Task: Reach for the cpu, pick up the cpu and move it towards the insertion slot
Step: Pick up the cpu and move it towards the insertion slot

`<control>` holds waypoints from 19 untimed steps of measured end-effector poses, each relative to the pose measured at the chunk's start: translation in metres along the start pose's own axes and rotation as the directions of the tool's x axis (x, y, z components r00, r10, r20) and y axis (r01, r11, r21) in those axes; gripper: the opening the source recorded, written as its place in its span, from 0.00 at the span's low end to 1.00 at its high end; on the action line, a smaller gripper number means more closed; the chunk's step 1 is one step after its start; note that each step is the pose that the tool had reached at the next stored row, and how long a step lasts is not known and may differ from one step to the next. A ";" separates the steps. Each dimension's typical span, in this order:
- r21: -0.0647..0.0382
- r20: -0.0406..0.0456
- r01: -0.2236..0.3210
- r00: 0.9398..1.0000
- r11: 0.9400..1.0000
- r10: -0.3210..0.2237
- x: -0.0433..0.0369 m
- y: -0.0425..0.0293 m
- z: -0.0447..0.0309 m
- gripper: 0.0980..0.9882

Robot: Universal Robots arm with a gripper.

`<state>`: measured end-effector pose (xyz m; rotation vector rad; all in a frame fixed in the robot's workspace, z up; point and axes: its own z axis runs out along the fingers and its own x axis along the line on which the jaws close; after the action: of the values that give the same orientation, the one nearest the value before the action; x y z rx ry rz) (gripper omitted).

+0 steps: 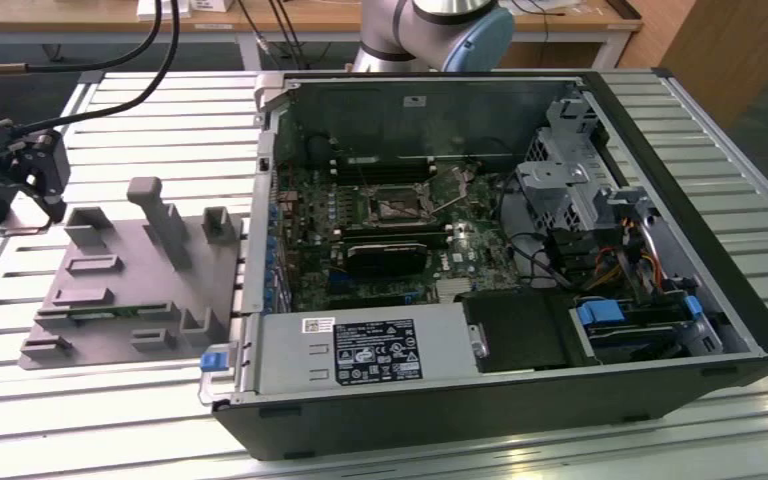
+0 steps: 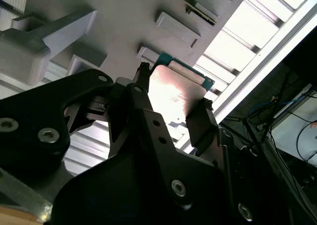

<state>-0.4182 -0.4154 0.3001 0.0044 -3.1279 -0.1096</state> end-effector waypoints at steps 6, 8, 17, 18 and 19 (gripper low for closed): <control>0.000 0.000 0.000 1.000 1.000 0.000 0.0001 0.0005 -0.0064 0.50; 0.000 0.000 0.000 1.000 1.000 0.000 0.0001 0.0006 -0.0089 0.50; 0.000 0.000 0.000 1.000 1.000 0.000 0.0003 0.0019 -0.0262 0.50; 0.000 0.000 0.000 1.000 1.000 0.000 0.0003 0.0021 -0.0286 0.50; 0.000 0.000 0.000 1.000 1.000 0.000 0.0004 0.0023 -0.0312 0.50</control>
<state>-0.4182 -0.4154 0.3314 0.0045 -3.1280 -0.1096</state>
